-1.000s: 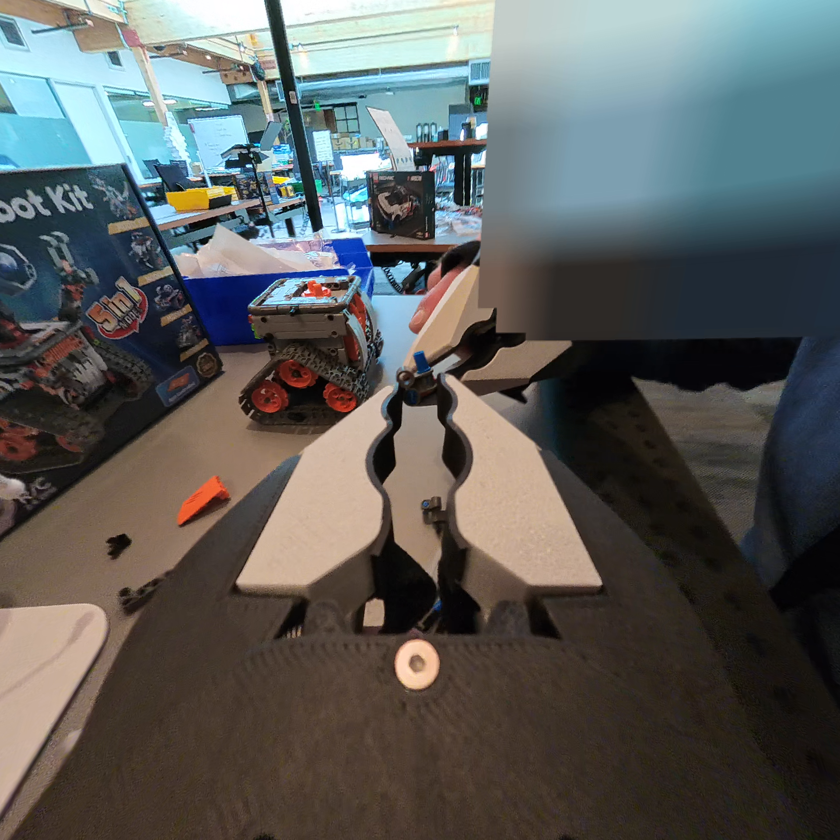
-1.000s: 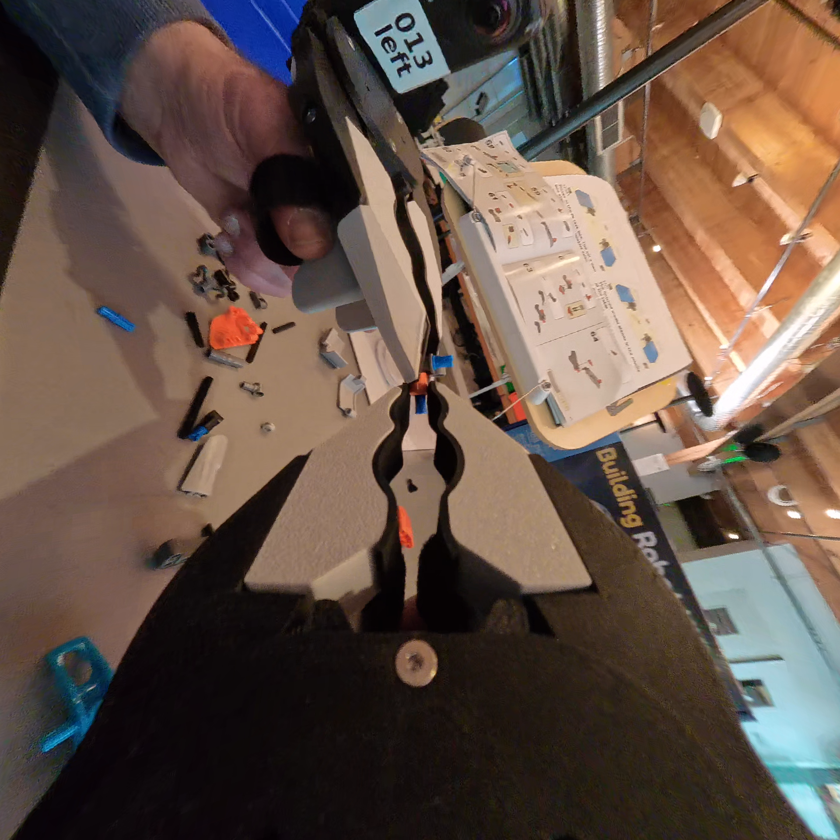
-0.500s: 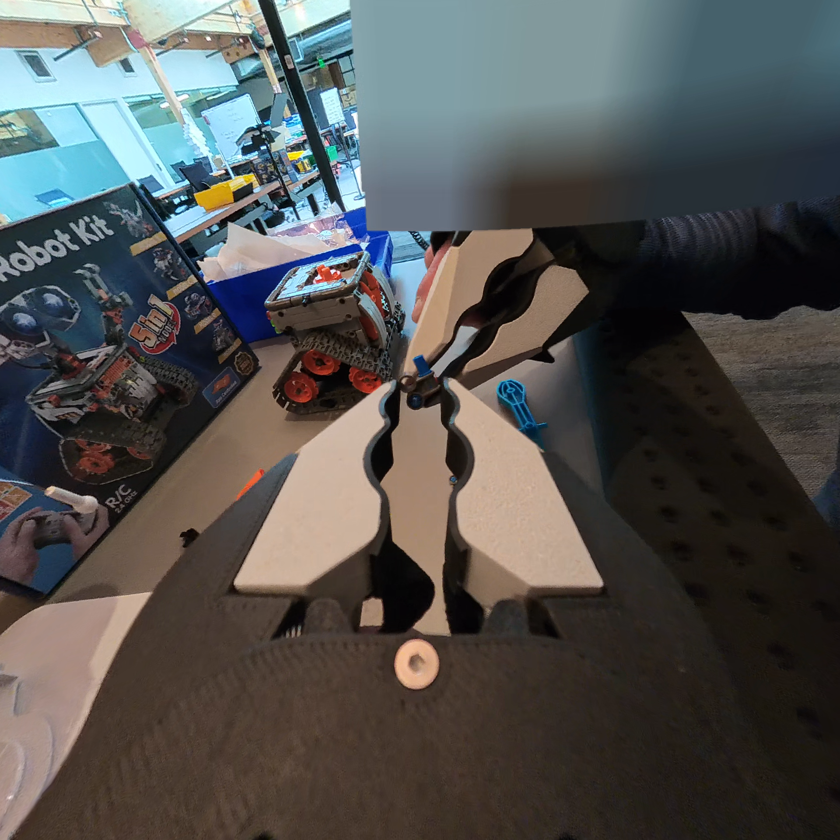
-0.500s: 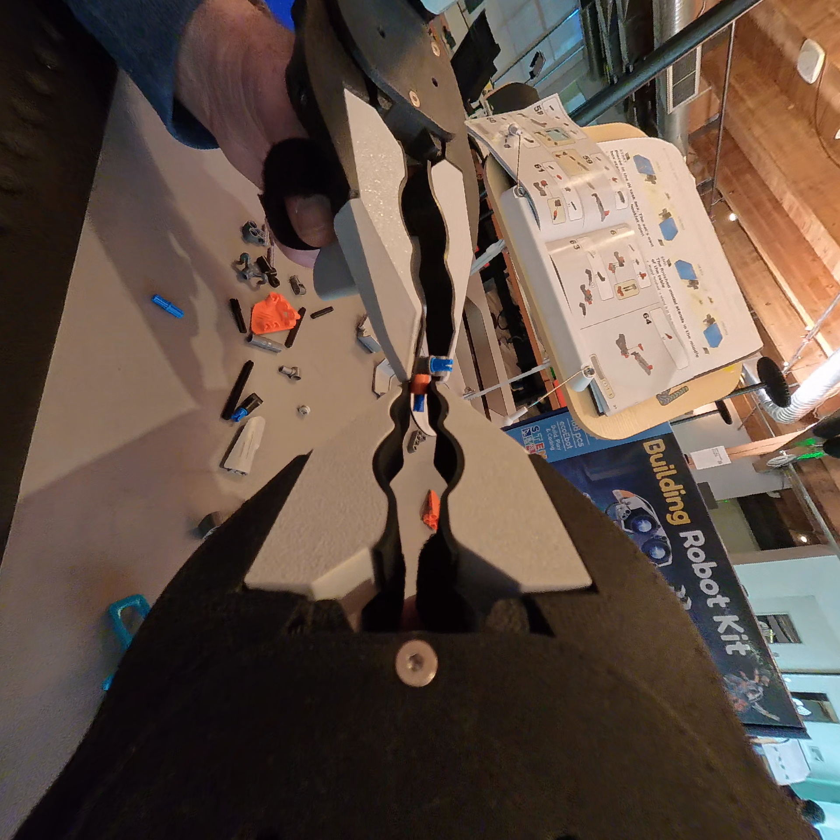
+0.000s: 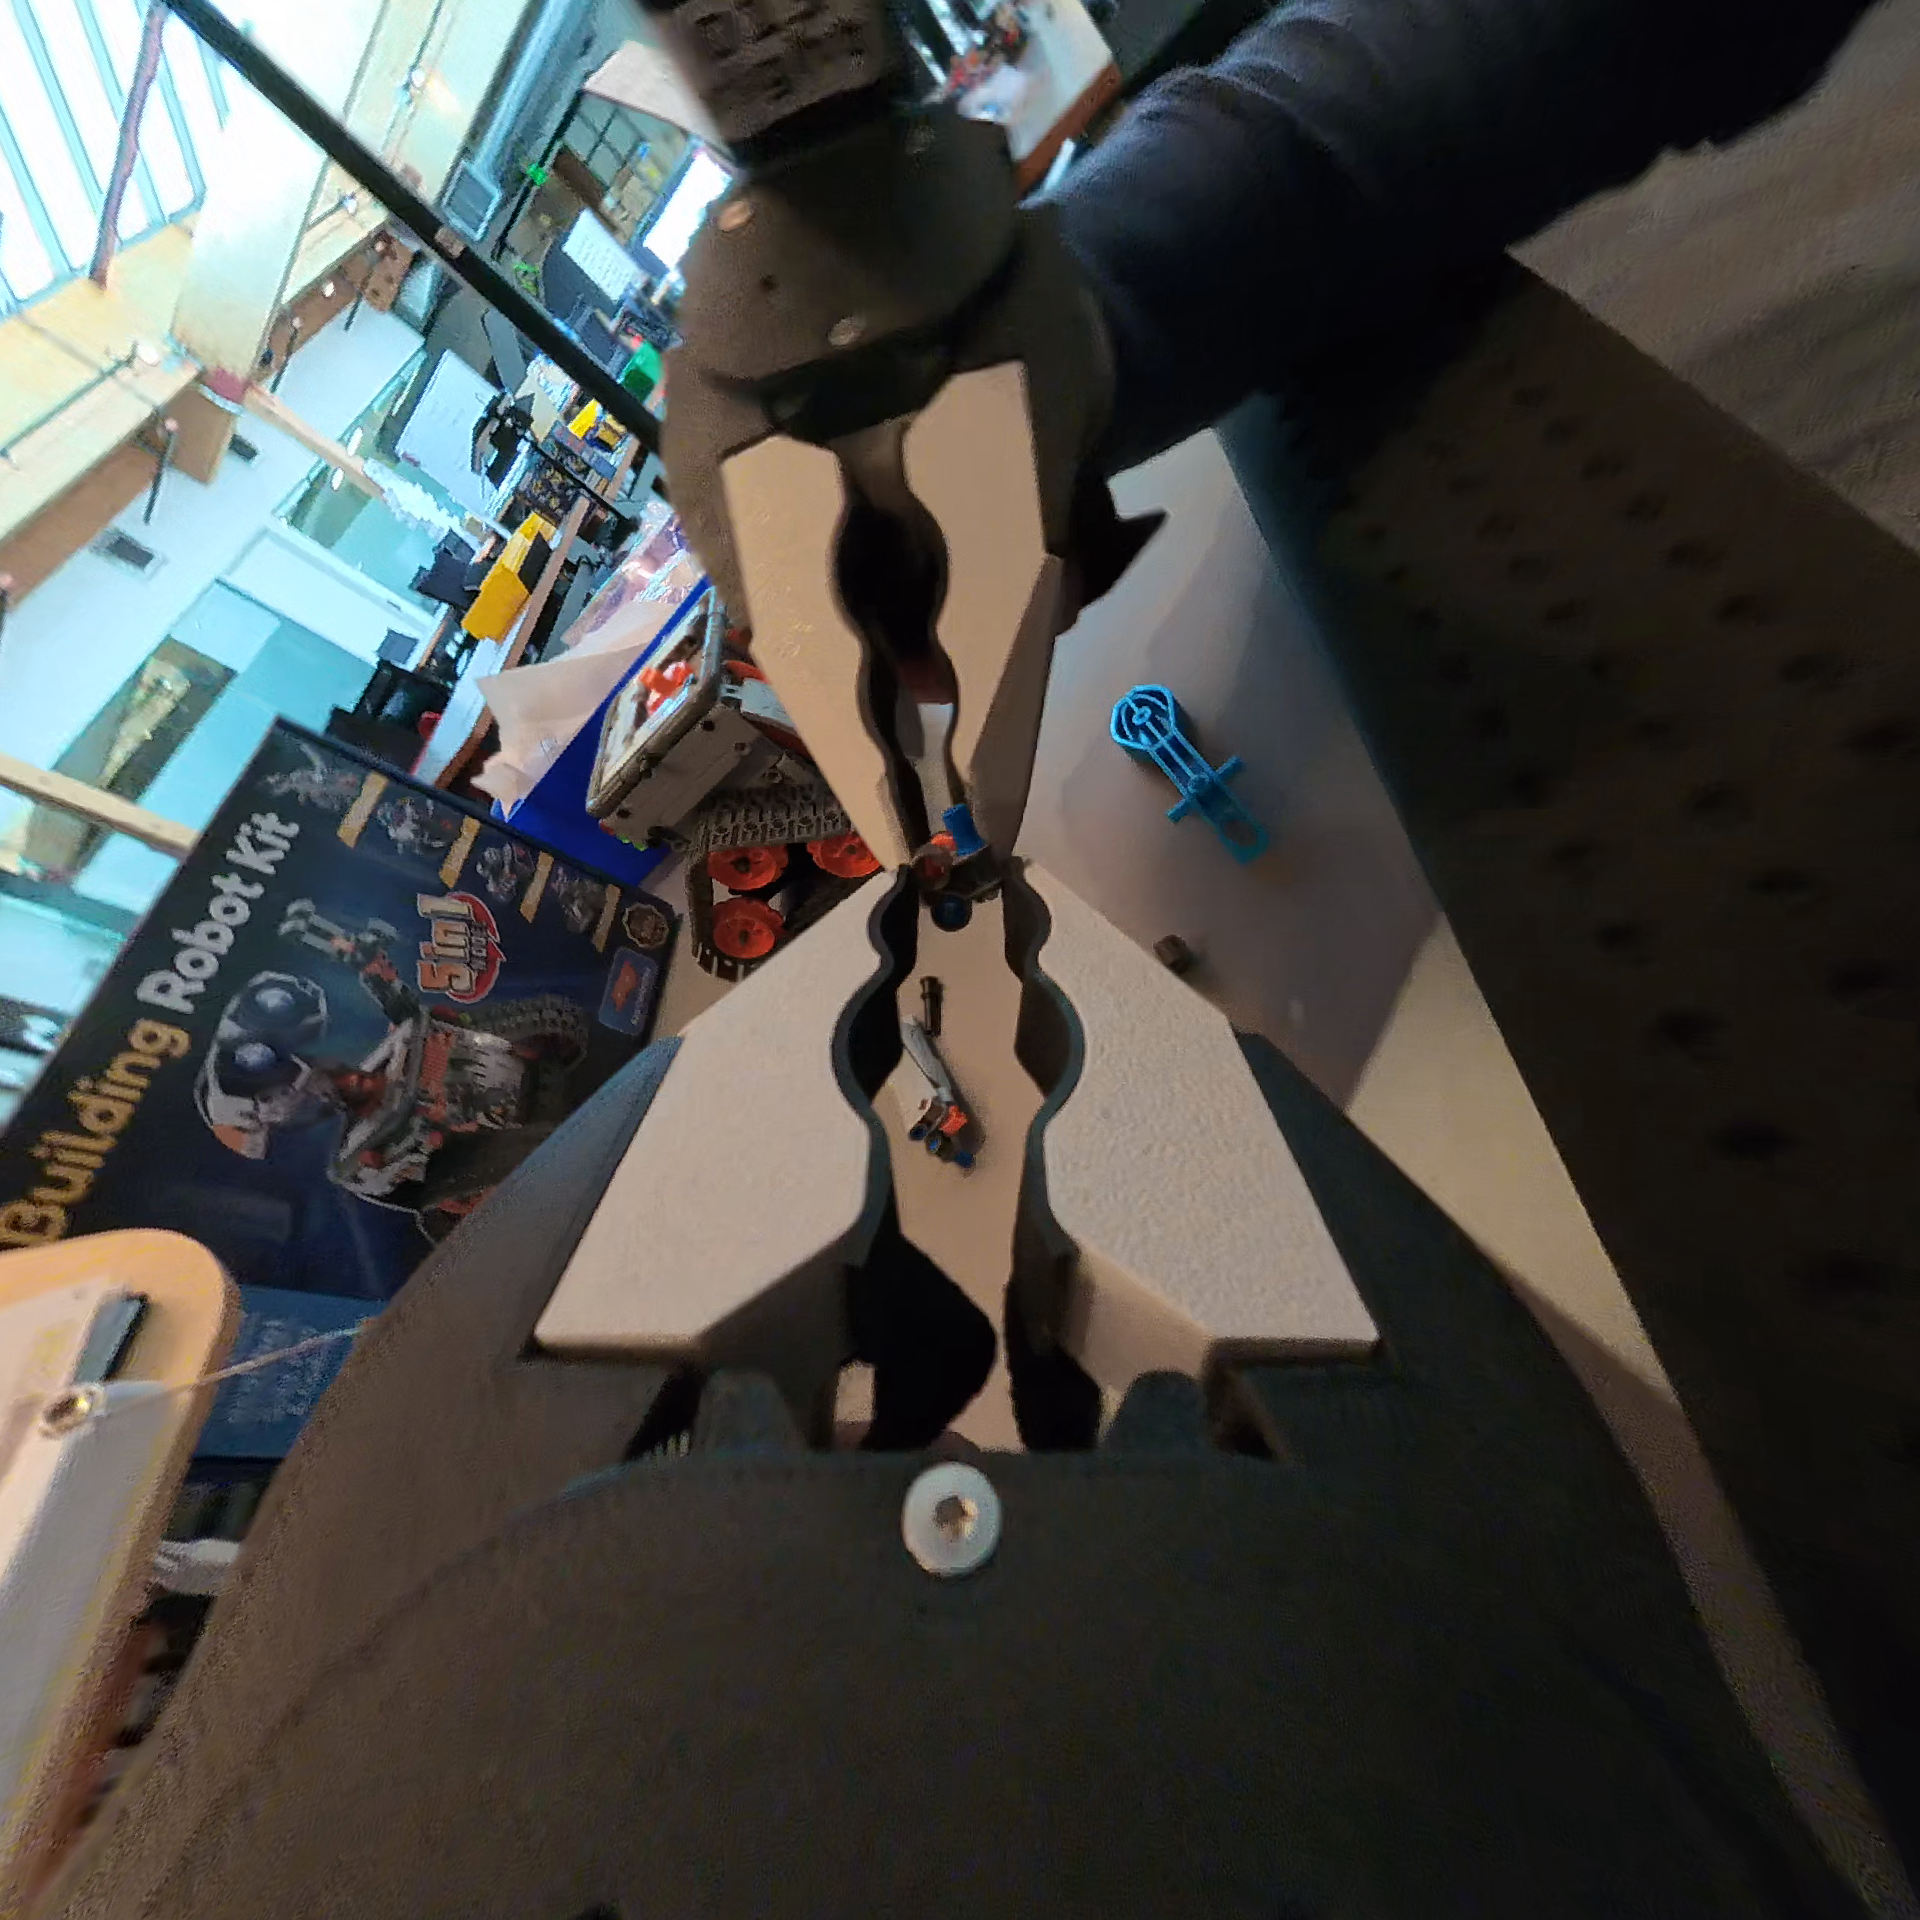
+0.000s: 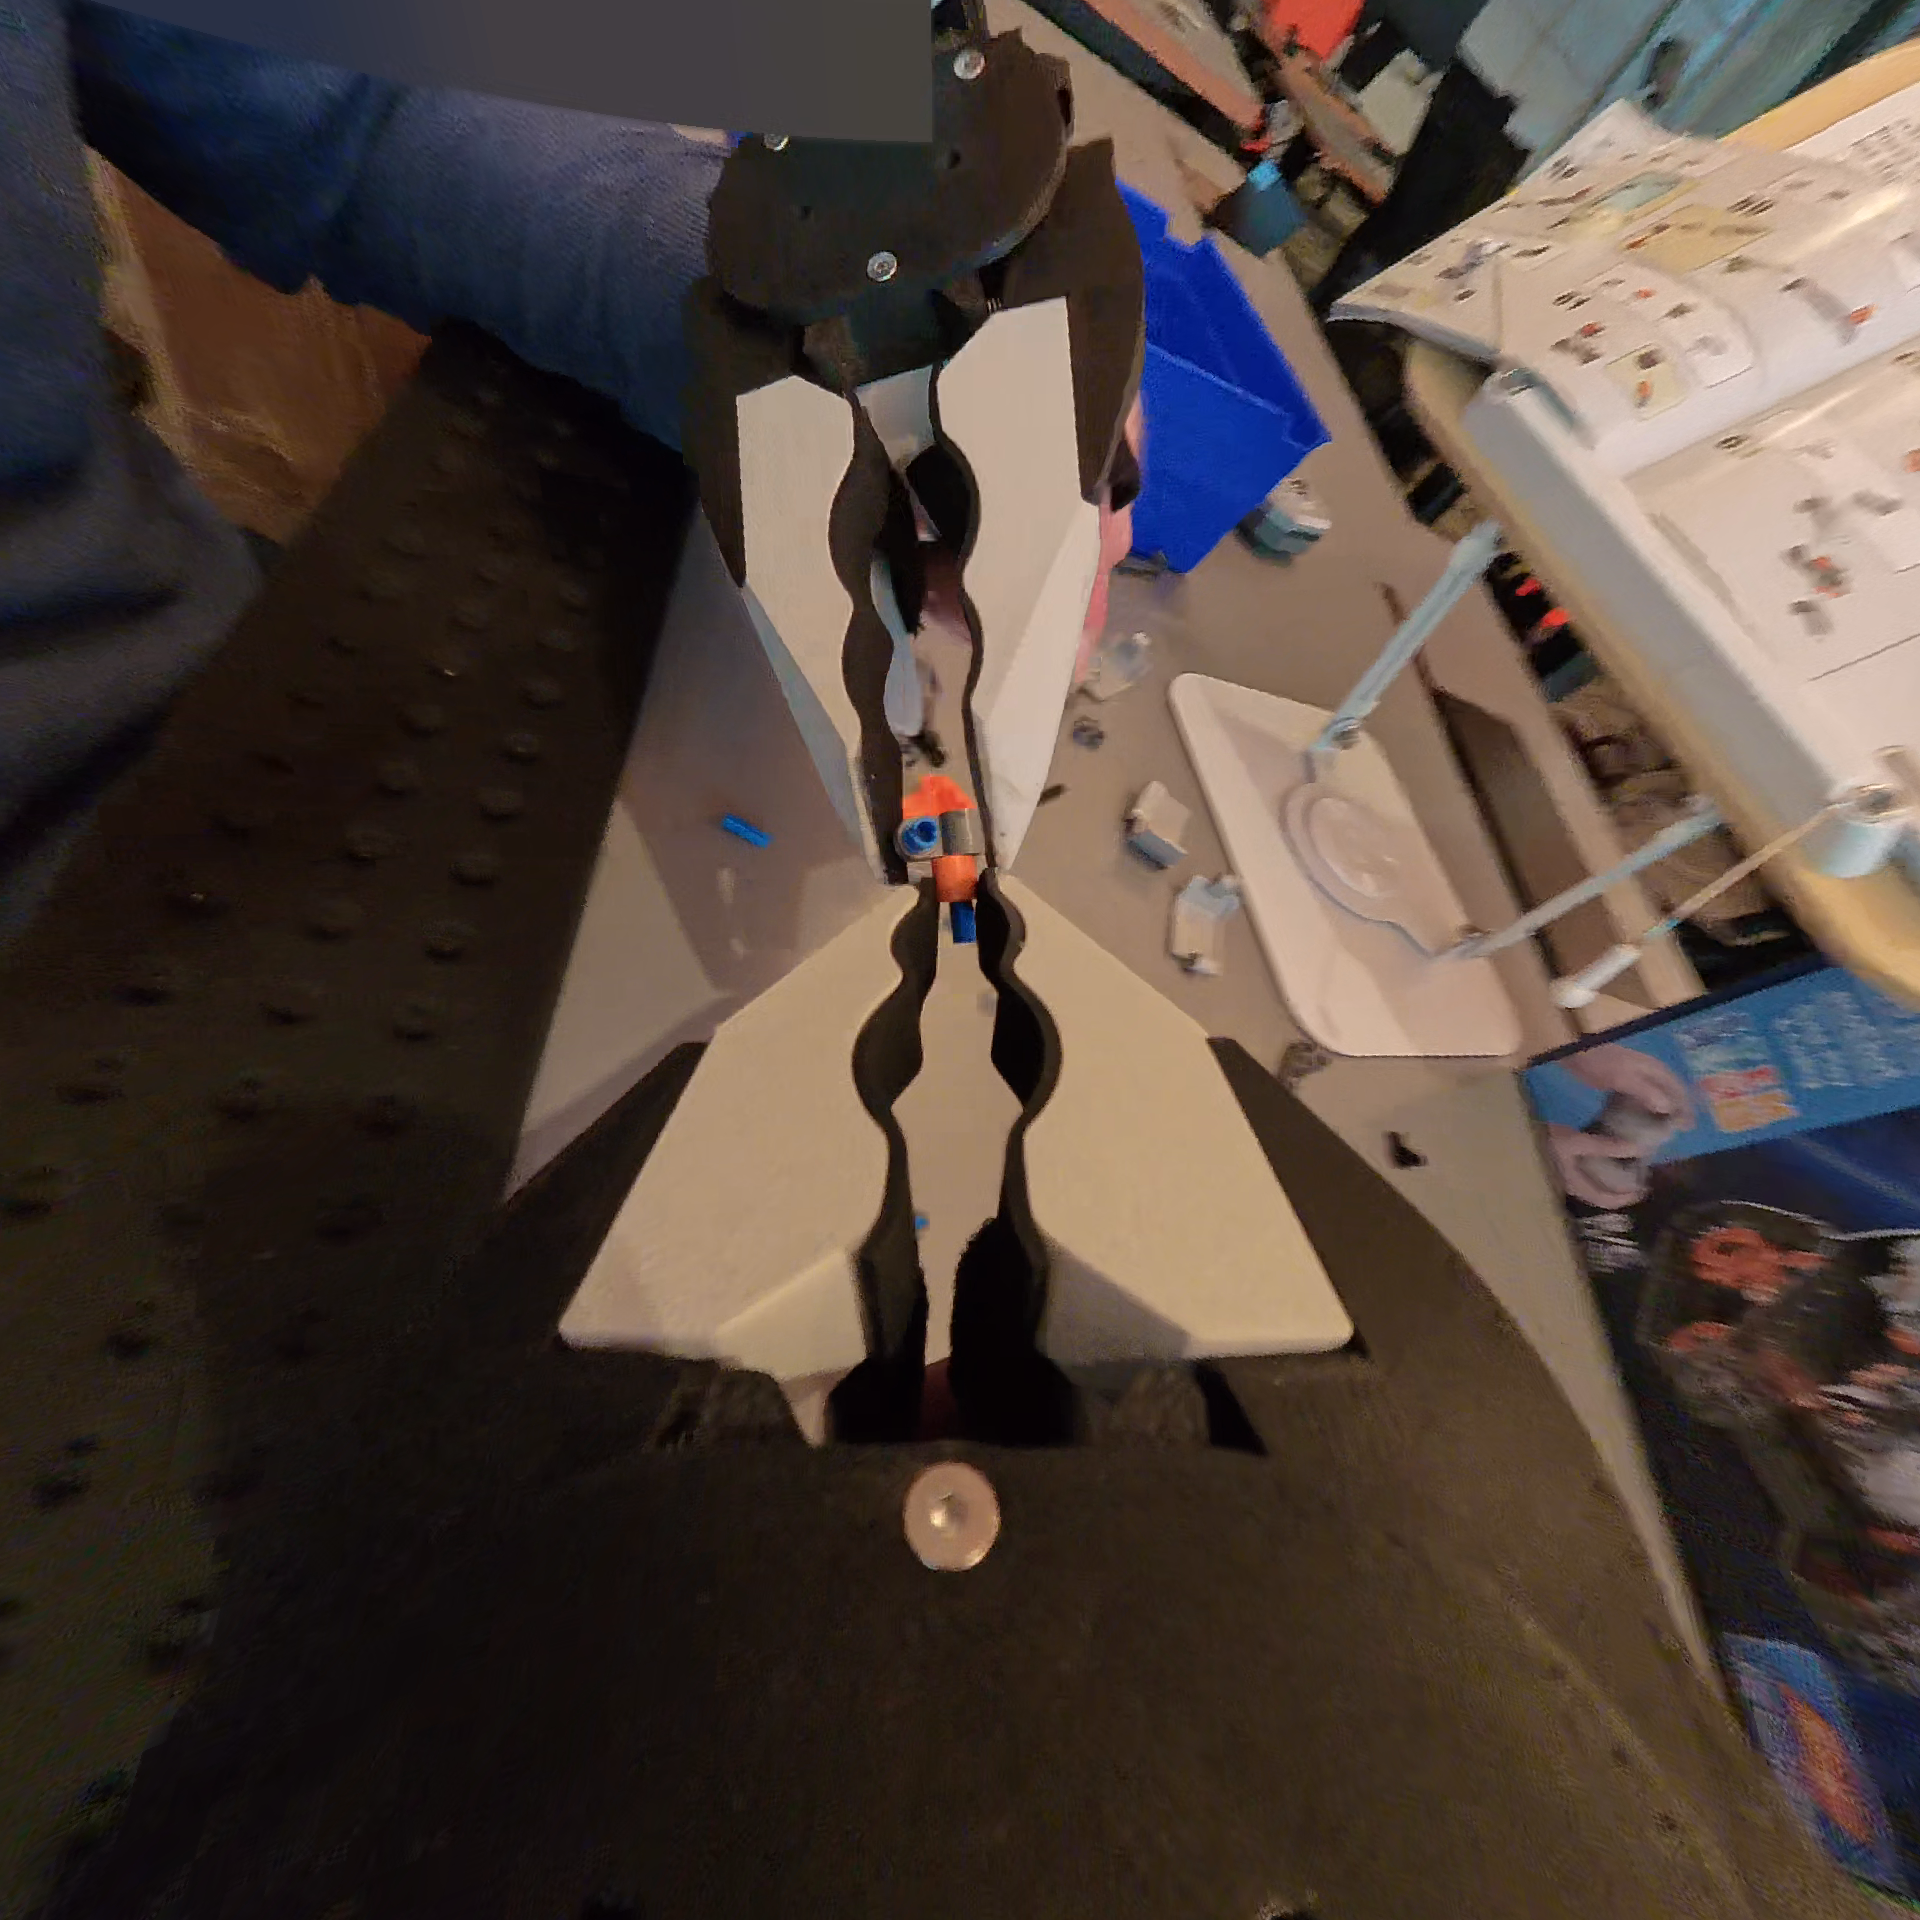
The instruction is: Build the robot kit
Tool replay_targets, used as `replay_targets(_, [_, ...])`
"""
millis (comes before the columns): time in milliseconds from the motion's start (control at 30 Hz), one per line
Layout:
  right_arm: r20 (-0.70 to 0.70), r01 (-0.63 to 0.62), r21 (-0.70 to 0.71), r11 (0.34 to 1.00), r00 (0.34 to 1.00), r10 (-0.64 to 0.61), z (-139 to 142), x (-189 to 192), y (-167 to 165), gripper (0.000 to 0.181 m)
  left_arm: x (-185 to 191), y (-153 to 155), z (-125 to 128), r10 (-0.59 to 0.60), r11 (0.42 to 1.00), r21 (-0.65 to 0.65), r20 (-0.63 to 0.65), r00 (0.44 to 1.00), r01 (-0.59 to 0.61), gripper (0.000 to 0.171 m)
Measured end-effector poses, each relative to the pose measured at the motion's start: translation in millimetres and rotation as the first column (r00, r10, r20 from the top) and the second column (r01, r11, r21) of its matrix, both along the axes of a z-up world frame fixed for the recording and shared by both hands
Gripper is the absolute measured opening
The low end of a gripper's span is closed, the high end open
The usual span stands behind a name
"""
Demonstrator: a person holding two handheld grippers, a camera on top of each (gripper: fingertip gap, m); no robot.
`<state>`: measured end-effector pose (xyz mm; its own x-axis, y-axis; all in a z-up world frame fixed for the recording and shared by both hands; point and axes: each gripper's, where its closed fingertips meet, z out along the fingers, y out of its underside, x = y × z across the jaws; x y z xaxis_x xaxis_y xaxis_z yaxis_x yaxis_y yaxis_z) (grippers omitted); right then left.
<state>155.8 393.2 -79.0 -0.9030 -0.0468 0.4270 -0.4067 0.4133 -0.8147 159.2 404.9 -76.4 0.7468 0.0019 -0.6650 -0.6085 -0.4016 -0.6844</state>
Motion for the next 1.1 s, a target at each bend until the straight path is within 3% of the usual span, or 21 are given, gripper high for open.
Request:
replay_targets(67, [0.135, -0.058, 0.011, 0.998, 0.989, 0.056, -5.5, 7.9, 0.5, 0.004, 6.9, 0.4, -5.5, -0.029, 0.999, -0.048, -0.083, 0.996, 0.025, 0.015])
replay_targets(200, [0.39, -0.171, 0.009, 0.985, 0.908, 0.154, -15.4, 20.9, 3.7, 0.005, 17.2, 2.8, -15.9, -0.064, 0.987, -0.16, -0.29, 0.955, 0.018, 0.015])
replay_targets(267, [0.433, -0.193, 0.022, 0.981, 0.886, 0.165, -20.4, 23.5, 4.0, 0.005, 18.5, 2.7, -20.5, -0.077, 0.98, -0.197, -0.368, 0.927, 0.003, 0.014])
replay_targets(333, [0.384, -0.164, 0.02, 0.986, 0.912, 0.144, -19.1, 18.1, 4.0, 0.005, 12.4, 2.5, -18.3, -0.038, 0.985, -0.172, -0.379, 0.925, -0.03, 0.015])
replay_targets(433, [0.219, -0.065, 0.03, 0.997, 0.974, 0.057, -14.9, 2.4, 4.8, 0.004, -3.8, 0.4, -15.4, 0.059, 0.99, -0.112, -0.229, 0.972, -0.086, 0.014])
replay_targets(533, [0.016, 0.059, 0.029, 0.998, 0.998, -0.06, -10.9, -15.9, 7.6, 0.004, -14.9, -0.2, -14.4, 0.123, 0.992, -0.038, 0.078, 0.989, -0.12, 0.022])
replay_targets(633, [-0.2, 0.16, 0.03, 0.987, 0.968, -0.151, -7.4, -29.2, 9.8, 0.005, -20.8, 0.8, -10.6, 0.13, 0.989, 0.031, 0.31, 0.942, -0.146, 0.028])
replay_targets(767, [-0.427, 0.257, -0.006, 0.966, 0.873, -0.235, 2.4, -41.8, 10.9, 0.005, -30.1, 1.0, -3.7, 0.13, 0.972, 0.101, 0.521, 0.844, -0.212, 0.031])
replay_targets(967, [-0.65, 0.304, -0.001, 0.953, 0.724, -0.232, 5.3, -41.8, 5.3, 0.005, -36.2, 3.1, -1.2, 0.105, 0.954, 0.147, 0.651, 0.752, -0.261, 0.019])
replay_targets(1100, [-0.647, 0.308, -0.022, 0.951, 0.721, -0.248, 8.5, -41.0, 2.9, 0.005, -35.9, 3.5, -4.3, 0.12, 0.955, 0.137, 0.631, 0.766, -0.263, 0.018])
